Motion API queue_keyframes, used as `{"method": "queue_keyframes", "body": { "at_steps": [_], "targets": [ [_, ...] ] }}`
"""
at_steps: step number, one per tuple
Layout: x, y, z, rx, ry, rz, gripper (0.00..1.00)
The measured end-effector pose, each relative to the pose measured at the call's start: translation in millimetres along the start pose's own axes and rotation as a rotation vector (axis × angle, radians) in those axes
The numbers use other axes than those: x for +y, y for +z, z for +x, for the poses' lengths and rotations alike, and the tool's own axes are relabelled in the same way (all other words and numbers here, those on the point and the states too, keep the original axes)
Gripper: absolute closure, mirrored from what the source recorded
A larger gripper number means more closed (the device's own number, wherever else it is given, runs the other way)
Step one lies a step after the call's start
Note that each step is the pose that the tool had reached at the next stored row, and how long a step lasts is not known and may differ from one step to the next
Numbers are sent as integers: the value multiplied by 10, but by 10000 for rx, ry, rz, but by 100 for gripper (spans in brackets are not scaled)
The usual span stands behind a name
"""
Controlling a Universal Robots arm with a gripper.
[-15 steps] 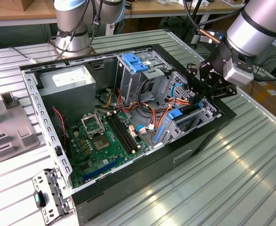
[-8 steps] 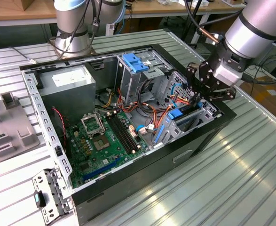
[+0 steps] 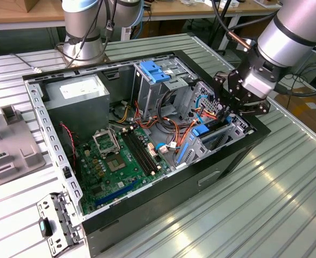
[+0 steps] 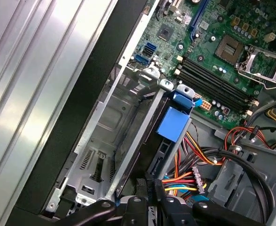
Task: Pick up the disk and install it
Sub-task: 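Insert the first disk wire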
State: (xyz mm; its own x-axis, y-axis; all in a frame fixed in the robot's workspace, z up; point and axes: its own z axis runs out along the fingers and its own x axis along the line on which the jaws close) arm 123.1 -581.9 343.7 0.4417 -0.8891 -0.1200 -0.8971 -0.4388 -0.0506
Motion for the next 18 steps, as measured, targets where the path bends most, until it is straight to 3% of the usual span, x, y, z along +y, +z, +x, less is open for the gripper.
{"method": "queue_keyframes", "body": {
  "at_steps": [18],
  "targets": [
    [1, 22, 3, 43, 857, 104, 83]
  ]
}}
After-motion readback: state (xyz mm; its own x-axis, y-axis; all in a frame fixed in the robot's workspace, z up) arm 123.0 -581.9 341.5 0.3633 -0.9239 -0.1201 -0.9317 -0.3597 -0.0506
